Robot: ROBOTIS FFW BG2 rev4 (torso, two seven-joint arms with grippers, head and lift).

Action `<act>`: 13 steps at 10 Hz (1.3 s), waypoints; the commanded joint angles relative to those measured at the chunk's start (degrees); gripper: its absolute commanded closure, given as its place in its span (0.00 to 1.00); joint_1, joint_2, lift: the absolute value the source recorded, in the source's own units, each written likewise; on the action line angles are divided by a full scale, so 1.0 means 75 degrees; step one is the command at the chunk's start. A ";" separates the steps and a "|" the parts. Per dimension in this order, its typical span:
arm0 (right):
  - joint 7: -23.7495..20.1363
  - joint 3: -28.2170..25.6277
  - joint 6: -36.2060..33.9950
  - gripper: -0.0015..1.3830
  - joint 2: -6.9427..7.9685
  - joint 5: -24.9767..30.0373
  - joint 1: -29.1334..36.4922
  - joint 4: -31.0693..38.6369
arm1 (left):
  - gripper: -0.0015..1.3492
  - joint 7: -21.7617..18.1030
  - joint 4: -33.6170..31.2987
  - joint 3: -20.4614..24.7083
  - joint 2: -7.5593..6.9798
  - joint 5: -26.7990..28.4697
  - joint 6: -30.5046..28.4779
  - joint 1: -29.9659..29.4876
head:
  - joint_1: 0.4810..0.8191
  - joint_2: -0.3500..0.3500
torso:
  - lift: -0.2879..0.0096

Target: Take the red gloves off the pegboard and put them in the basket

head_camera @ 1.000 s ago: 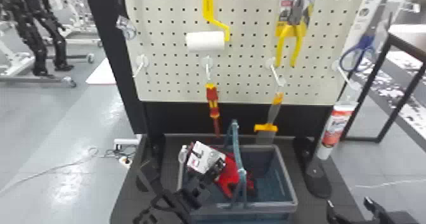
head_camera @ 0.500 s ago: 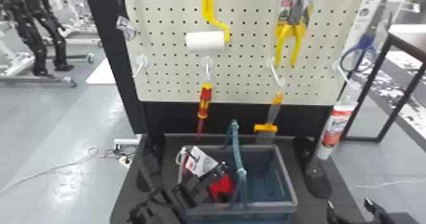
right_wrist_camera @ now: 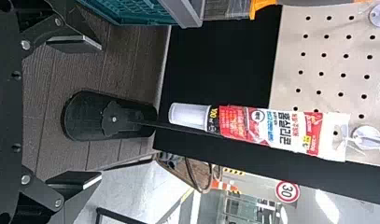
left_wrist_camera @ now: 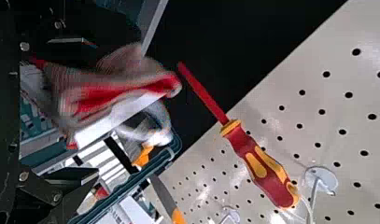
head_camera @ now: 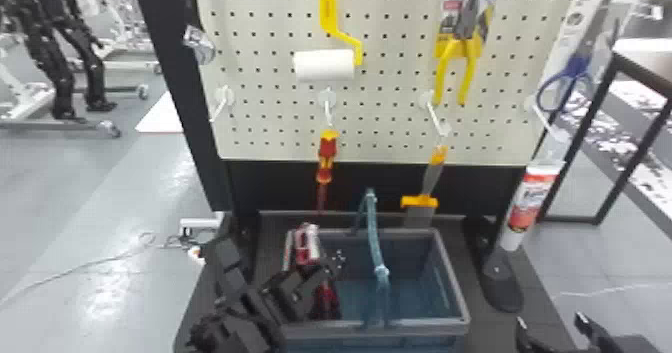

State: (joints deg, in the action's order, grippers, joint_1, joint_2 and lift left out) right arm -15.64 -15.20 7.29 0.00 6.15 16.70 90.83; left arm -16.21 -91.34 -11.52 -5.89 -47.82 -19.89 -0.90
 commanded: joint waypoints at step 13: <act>0.0000 0.0023 -0.0176 0.22 0.0007 -0.0141 0.0012 0.0405 | 0.22 0.3368 -0.1720 0.0329 -0.0105 0.3739 0.3765 -0.1895 | 0.20 0.50 | 0.63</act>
State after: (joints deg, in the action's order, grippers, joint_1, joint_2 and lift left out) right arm -15.64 -15.07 6.61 0.00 5.25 16.78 93.26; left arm 8.75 -103.57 -9.32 -6.69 -21.77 6.87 -13.89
